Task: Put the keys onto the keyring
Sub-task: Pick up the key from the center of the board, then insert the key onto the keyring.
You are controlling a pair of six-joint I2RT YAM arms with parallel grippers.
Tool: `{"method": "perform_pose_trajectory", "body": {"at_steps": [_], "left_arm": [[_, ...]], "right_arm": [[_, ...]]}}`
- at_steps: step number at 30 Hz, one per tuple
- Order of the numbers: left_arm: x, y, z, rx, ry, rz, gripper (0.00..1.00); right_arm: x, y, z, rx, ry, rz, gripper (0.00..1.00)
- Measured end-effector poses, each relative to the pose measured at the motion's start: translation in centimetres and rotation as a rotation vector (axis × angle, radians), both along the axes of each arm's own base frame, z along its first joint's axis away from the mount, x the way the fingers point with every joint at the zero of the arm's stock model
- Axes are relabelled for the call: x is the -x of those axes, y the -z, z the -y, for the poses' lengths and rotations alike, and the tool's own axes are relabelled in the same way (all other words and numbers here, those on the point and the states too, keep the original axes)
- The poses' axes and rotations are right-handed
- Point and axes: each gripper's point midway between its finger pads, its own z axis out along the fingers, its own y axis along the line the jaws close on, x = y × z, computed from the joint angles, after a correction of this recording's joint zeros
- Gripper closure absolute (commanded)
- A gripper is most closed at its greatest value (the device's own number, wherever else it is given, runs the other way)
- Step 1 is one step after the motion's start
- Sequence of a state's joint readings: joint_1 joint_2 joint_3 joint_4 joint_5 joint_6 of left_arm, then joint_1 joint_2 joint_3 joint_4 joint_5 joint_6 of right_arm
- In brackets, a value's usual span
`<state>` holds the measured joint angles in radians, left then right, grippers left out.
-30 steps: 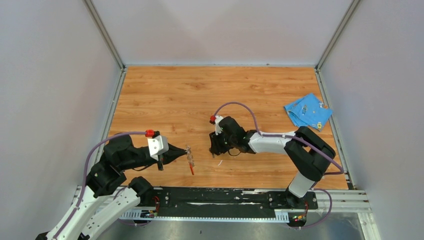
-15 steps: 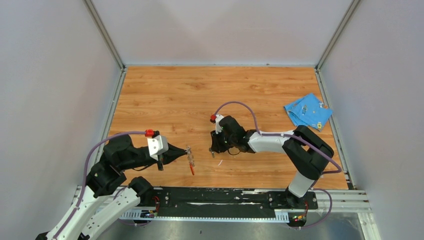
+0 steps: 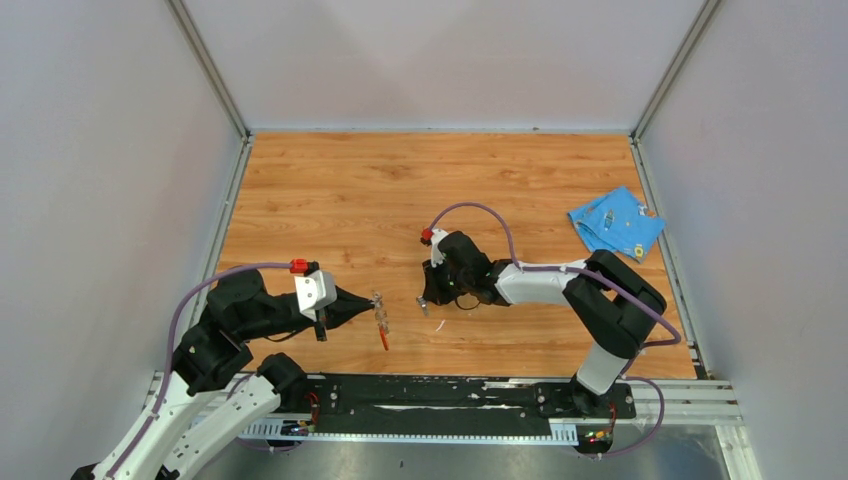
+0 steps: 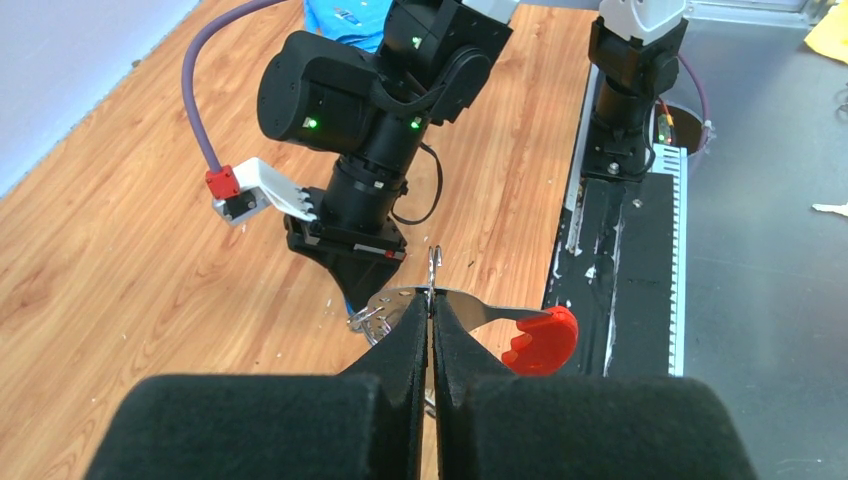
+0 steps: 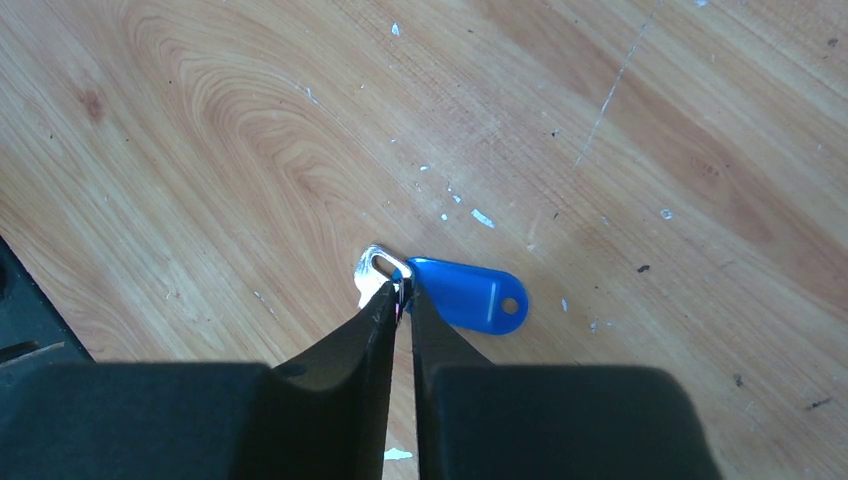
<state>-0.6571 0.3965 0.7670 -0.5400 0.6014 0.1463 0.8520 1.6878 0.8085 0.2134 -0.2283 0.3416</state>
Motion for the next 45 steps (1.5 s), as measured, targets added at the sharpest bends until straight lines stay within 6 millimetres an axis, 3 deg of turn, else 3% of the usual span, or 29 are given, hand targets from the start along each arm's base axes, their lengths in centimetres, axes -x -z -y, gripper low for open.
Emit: {"method": "perform_pose_trajectory", "body": {"at_steps": [4, 12, 15, 18, 22, 24, 25, 29, 32, 36, 43, 45], "left_arm": [[0.0, 0.0, 0.0, 0.000, 0.000, 0.001, 1.00], [-0.1, 0.0, 0.0, -0.003, -0.006, 0.005, 1.00], [-0.8, 0.2, -0.2, -0.015, -0.038, 0.010, 1.00], [-1.7, 0.5, -0.3, -0.033, -0.074, 0.010, 1.00], [-2.3, 0.9, -0.3, -0.050, -0.094, 0.002, 1.00], [-2.3, 1.0, -0.3, -0.056, -0.092, 0.007, 1.00], [-2.3, 1.0, -0.3, -0.058, -0.091, 0.011, 1.00], [-2.4, 1.2, -0.3, -0.067, -0.084, 0.030, 1.00], [-2.5, 1.6, -0.3, -0.078, -0.082, 0.039, 1.00], [-2.6, 1.6, -0.2, -0.081, -0.081, 0.044, 1.00], [-2.8, 2.1, -0.2, -0.088, -0.083, 0.037, 1.00], [-2.8, 2.1, -0.2, -0.089, -0.086, 0.034, 1.00]], "right_arm": [[0.0, 0.0, 0.0, 0.002, -0.001, -0.001, 0.99], [0.5, -0.2, -0.1, -0.009, -0.024, -0.012, 1.00], [1.0, -1.1, 0.1, -0.022, -0.051, -0.003, 1.00], [1.7, -3.7, 0.3, -0.063, -0.091, 0.034, 1.00], [3.2, -9.9, 0.2, -0.169, -0.168, 0.171, 1.00], [4.8, -12.9, -0.2, -0.214, -0.226, 0.259, 1.00], [6.6, -14.9, -0.6, -0.249, -0.284, 0.315, 1.00], [9.5, -17.0, -0.9, -0.284, -0.375, 0.379, 1.00], [10.6, -17.8, -1.0, -0.278, -0.415, 0.399, 1.00], [11.3, -19.9, -1.6, -0.280, -0.442, 0.430, 1.00], [11.1, -25.5, -3.6, -0.343, -0.446, 0.507, 1.00], [11.3, -26.2, -4.0, -0.348, -0.450, 0.521, 1.00]]}}
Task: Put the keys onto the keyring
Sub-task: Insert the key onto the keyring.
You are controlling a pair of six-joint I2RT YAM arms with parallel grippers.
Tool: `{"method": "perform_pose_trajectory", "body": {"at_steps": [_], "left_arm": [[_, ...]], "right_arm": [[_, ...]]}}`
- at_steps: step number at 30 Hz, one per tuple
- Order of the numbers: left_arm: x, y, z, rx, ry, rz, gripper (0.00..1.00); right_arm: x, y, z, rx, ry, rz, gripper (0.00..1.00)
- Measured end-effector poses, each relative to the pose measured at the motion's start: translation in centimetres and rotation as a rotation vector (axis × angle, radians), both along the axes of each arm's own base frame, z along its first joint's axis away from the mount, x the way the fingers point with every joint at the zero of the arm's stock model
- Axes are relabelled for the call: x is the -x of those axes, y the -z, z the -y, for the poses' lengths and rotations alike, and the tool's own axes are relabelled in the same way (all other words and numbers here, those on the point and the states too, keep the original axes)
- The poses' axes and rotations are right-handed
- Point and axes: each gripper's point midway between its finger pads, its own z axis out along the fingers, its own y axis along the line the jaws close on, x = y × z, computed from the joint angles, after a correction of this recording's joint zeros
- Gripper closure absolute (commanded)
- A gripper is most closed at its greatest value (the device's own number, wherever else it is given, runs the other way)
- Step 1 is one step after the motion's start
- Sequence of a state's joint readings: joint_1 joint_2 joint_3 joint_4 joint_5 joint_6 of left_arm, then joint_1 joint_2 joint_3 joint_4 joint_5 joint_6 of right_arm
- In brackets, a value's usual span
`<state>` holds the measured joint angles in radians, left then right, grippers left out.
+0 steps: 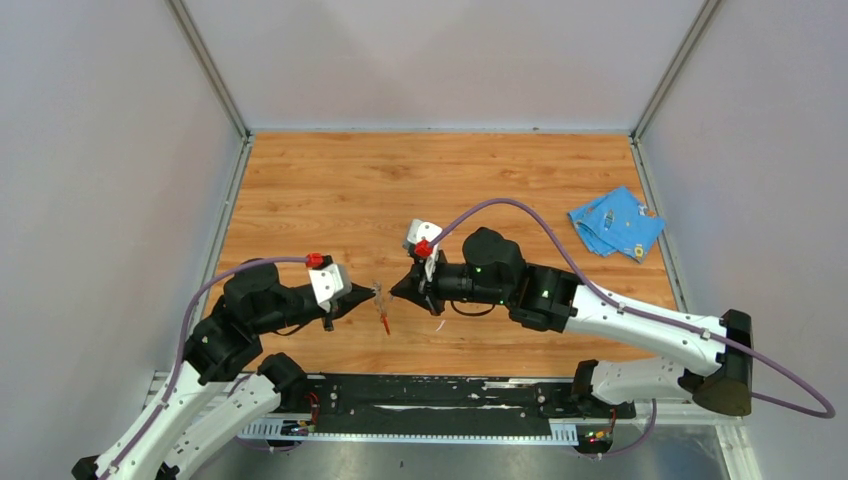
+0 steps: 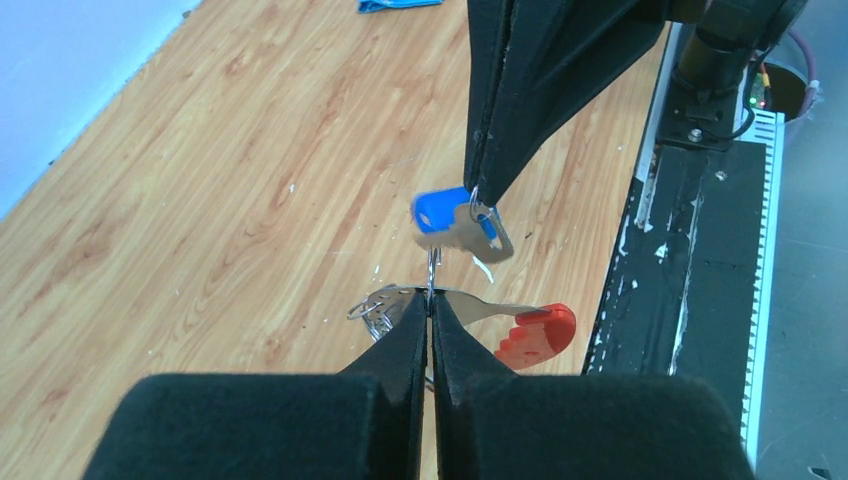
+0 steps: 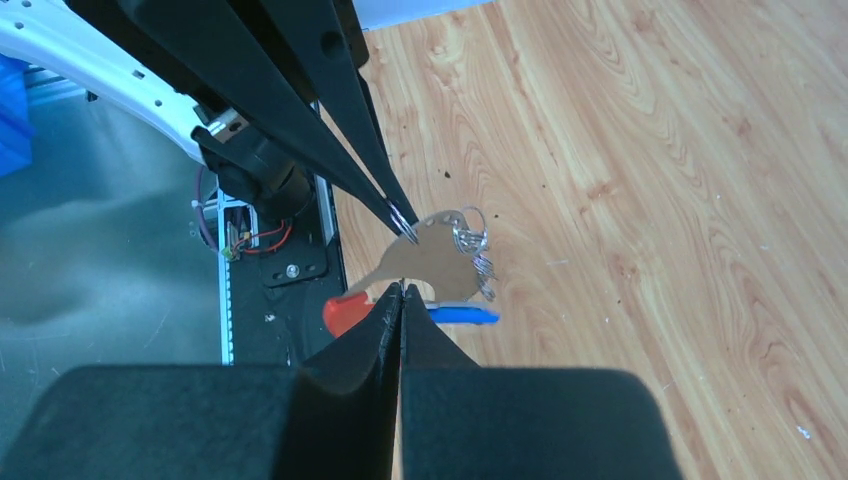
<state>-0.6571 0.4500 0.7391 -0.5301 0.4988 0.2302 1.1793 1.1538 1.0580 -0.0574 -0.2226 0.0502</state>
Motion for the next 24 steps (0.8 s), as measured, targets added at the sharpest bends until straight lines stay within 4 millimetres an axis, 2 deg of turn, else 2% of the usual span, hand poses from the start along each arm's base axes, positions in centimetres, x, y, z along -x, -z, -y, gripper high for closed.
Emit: {"method": "perform_pose_trajectory", "body": {"at_steps": [4, 12, 19, 24], "left_arm": [[-0.4, 0.1, -0.2, -0.004, -0.028, 0.001, 1.00], [-1.4, 0.2, -0.8, -0.017, -0.085, 0.014, 1.00], [-2.0, 1.2, -1.1, -0.048, -0.109, 0.030, 1.00], [-2.1, 1.2, -1.2, -0.055, -0.112, 0.047, 1.00]], "right_arm": [[0.0, -0.4, -0.6, 0.007, 0.007, 0.020, 1.00], [0.0, 0.7, -1.3, 0.035, 0.018, 0.023, 1.00], [-0.6, -1.0, -1.9, -0.032, 0.042, 0.050, 1.00], [-0.9, -1.1, -2.5, -0.047, 0.051, 0.055, 1.00]]}}
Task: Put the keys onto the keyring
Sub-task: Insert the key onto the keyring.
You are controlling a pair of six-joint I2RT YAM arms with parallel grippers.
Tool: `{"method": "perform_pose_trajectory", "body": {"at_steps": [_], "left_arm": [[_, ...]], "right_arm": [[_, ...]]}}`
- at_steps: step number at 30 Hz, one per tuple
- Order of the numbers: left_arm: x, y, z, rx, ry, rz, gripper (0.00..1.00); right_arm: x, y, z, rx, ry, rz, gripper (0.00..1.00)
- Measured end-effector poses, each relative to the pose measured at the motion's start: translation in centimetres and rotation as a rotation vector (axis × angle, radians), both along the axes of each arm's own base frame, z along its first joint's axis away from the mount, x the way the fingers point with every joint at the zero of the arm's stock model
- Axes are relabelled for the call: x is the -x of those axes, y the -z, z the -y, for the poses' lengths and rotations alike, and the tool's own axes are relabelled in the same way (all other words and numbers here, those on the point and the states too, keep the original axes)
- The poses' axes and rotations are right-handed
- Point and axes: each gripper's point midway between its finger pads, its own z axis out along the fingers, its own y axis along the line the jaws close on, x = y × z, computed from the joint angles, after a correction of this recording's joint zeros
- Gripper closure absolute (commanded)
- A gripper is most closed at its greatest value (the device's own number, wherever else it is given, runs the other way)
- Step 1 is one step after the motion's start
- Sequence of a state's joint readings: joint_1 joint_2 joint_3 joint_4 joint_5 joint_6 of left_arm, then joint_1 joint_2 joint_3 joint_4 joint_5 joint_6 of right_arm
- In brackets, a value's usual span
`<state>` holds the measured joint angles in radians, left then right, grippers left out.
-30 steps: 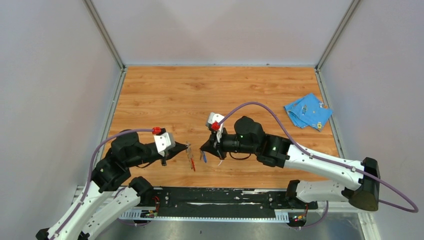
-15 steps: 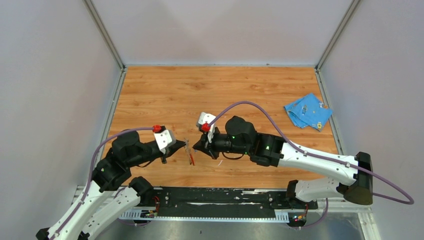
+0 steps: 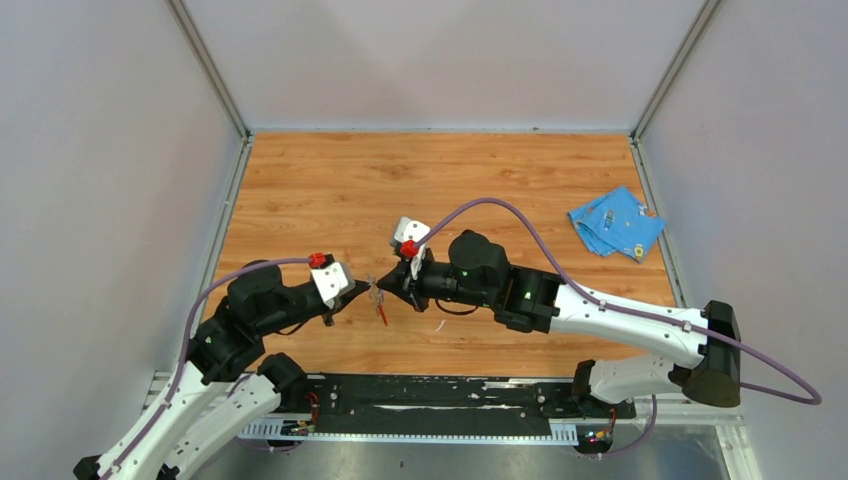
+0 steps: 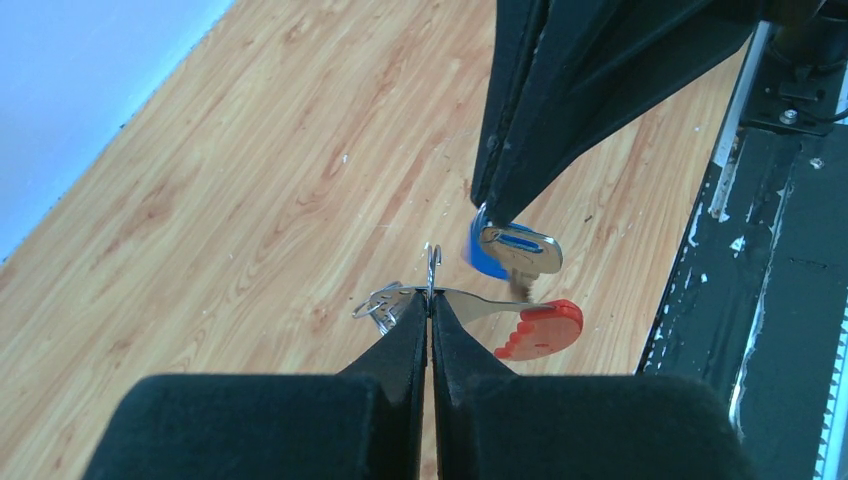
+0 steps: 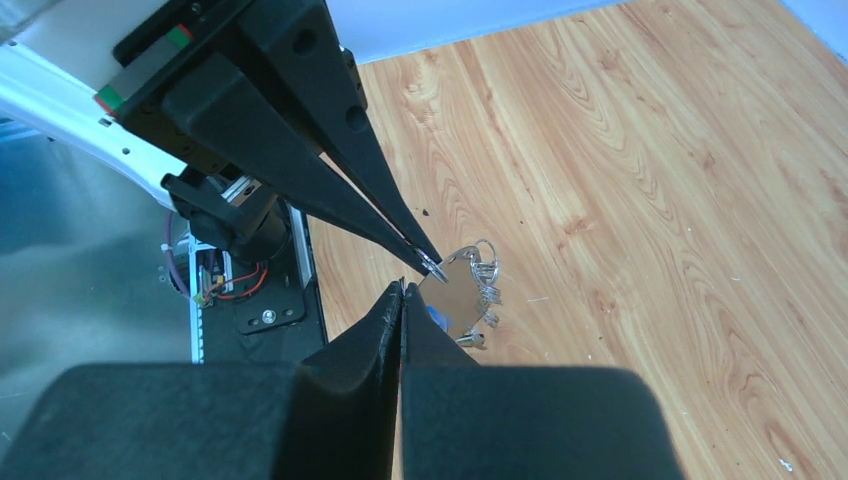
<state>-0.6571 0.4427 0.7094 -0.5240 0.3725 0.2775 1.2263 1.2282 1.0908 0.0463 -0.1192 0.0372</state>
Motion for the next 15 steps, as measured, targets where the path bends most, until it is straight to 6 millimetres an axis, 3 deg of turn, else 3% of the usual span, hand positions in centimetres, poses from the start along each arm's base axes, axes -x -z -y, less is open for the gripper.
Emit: {"method": "perform_pose_trajectory", "body": {"at_steps": [15], "left_arm": [[0.02, -0.05, 0.00, 0.001, 0.001, 0.003, 1.00]], "right_arm": [[-0.59, 0.02, -0.60, -0.014, 0.026, 0.002, 1.00]]}}
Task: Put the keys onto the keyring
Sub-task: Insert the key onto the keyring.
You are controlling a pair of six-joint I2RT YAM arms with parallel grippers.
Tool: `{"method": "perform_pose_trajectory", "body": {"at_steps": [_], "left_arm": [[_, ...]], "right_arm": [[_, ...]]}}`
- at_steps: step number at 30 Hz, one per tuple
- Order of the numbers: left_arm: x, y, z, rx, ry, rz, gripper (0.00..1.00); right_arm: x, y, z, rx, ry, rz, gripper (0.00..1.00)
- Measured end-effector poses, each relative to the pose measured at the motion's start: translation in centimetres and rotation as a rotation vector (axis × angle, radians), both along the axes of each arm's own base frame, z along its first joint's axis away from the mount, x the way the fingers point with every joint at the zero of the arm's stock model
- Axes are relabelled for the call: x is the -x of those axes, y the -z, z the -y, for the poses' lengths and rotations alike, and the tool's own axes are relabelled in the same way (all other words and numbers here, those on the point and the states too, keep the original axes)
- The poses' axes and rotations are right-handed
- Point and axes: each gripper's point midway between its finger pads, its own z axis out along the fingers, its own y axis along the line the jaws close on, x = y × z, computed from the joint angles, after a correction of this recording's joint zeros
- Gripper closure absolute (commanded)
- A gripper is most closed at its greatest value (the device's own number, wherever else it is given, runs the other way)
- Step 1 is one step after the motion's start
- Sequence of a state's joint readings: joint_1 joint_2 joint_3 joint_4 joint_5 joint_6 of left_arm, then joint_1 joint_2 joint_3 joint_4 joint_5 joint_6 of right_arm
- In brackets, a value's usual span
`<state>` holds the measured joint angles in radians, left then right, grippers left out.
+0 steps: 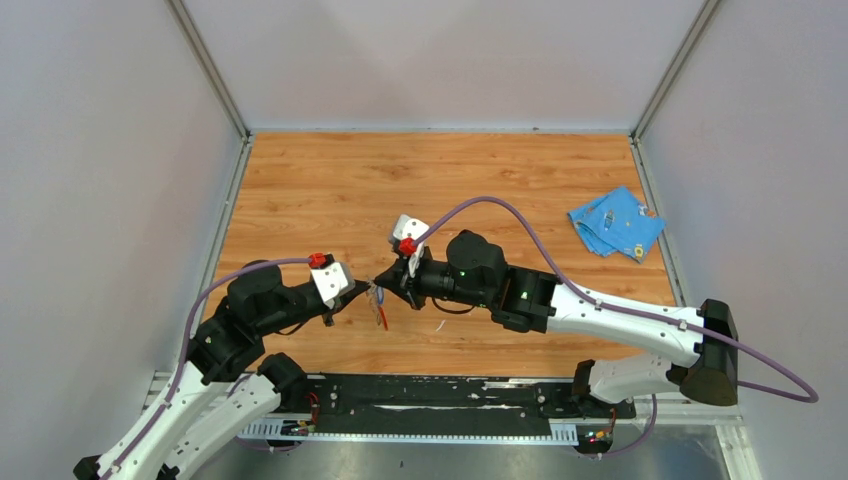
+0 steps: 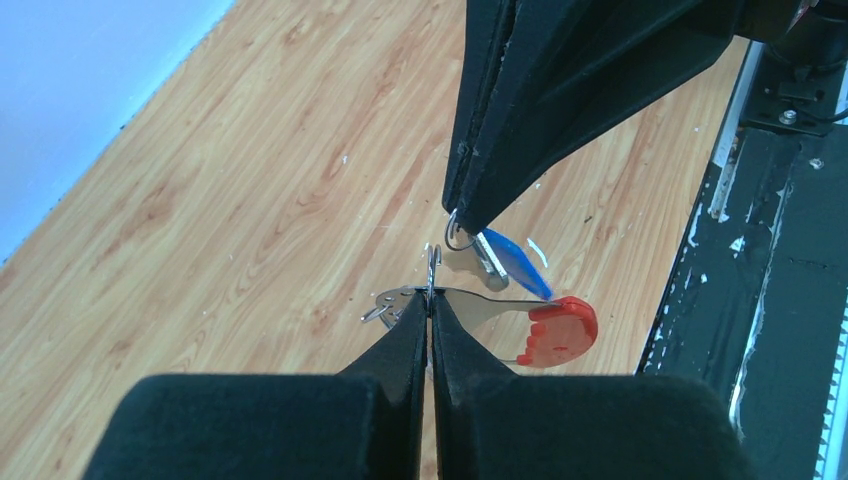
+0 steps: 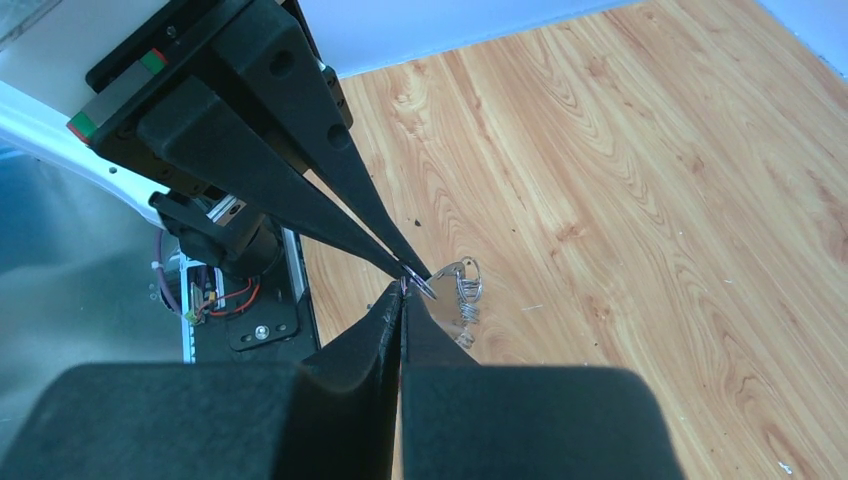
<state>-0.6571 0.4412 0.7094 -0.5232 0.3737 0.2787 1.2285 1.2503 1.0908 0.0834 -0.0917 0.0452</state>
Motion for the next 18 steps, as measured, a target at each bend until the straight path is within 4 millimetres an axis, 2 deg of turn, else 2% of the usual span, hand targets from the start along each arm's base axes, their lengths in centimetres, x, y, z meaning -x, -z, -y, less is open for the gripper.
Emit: {"method": "perform_pose_trajectory", "body": {"at_steps": [18], "left_arm": [[-0.06, -0.50, 0.20, 0.015, 0.006, 0.015, 1.00]], "right_arm": [[-0.30, 0.49, -0.35, 0.003, 0.017, -0.018, 1.00]]}}
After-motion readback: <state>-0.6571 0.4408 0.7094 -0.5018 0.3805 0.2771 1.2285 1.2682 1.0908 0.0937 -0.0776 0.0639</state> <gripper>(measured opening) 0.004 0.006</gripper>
